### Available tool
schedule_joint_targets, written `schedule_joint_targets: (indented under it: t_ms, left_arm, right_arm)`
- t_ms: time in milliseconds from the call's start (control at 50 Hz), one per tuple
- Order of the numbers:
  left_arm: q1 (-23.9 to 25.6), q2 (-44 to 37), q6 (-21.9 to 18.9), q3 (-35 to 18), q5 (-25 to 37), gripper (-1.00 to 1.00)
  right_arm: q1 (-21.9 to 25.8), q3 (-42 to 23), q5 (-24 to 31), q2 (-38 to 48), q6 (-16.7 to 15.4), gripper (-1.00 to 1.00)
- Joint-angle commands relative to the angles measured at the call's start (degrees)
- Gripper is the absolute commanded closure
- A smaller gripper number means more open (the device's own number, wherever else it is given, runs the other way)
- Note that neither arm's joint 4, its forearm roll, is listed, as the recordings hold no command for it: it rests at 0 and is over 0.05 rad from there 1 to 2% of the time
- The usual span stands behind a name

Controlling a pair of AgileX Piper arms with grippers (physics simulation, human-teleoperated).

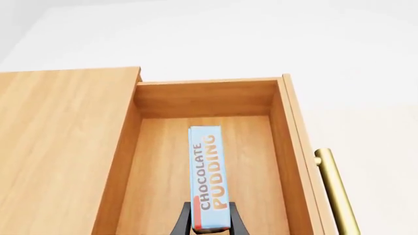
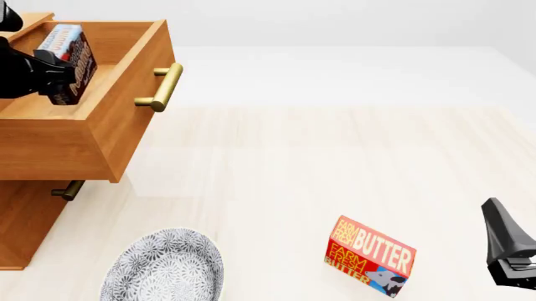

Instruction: Put the chocolate pudding in the top drawer of the cabinet and close it.

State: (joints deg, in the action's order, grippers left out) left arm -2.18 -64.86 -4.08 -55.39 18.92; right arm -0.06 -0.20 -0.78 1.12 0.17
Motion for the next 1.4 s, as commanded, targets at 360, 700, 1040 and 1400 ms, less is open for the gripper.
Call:
schedule_joint_targets:
  t_ms: [360, 700, 1040, 1400]
  left_arm:
    - [0.8, -0.7, -0.1, 1.0, -1.2, 1.00]
    - [-0.1, -0.7, -0.5, 1.7, -1.3, 1.00]
    - [0.1, -0.9, 0.2, 1.7, -1.3, -1.00]
    - [0.2, -0.5, 0.3, 0.8, -0.3, -1.00]
  right_arm:
    - [0.0, 0.0, 0.0, 0.0, 0.0, -1.00]
    - [0.0, 0.0, 0.0, 0.0, 0.0, -1.00]
    - [0.0, 0.0, 0.0, 0.0, 0.0, -1.00]
    - [0.0, 0.0, 0.0, 0.0, 0.0, -1.00]
